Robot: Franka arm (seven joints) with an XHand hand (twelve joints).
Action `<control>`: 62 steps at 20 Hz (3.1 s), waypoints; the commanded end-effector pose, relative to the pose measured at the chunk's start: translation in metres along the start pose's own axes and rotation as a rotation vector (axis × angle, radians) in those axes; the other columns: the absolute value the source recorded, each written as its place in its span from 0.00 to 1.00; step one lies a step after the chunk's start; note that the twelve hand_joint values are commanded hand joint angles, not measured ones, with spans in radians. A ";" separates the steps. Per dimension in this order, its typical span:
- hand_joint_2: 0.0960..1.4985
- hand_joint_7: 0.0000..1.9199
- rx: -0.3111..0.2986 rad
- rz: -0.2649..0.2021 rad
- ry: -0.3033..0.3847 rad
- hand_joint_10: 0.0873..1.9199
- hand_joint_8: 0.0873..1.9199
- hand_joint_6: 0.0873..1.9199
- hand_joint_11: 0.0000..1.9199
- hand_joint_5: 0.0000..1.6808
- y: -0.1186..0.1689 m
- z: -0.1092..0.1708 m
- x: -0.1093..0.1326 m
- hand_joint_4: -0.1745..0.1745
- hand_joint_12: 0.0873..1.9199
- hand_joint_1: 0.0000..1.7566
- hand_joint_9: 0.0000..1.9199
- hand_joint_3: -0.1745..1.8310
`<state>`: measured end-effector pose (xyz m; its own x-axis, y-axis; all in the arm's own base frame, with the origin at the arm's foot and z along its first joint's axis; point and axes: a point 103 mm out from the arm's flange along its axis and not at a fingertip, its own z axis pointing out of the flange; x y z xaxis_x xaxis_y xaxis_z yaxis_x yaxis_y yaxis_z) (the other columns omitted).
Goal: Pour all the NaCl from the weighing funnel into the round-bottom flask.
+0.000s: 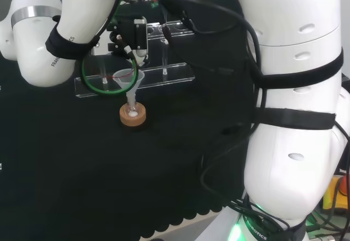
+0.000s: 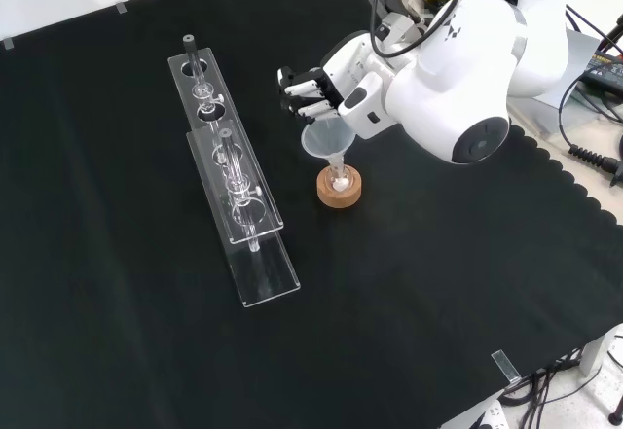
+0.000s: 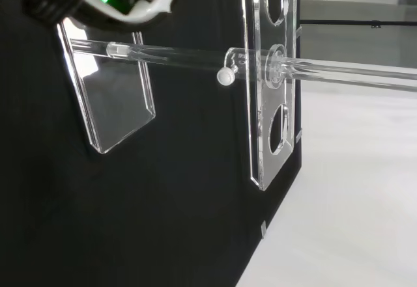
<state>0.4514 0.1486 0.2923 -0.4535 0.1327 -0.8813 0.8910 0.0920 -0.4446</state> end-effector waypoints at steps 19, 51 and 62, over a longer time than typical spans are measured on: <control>0.40 0.33 -0.049 -0.008 0.180 0.17 0.31 0.42 0.36 0.70 -0.009 0.021 -0.008 1.00 0.57 0.63 0.52 0.45; 0.41 0.36 -0.042 0.049 0.537 0.17 0.31 0.43 0.41 0.70 -0.012 0.069 -0.018 1.00 0.53 0.63 0.55 0.45; 0.41 0.36 -0.056 0.050 0.716 0.17 0.31 0.43 0.42 0.70 -0.011 0.093 -0.021 1.00 0.53 0.63 0.55 0.45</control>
<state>0.4519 0.0652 0.3006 -0.3485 0.6978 -0.6258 0.9168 0.1146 -0.3827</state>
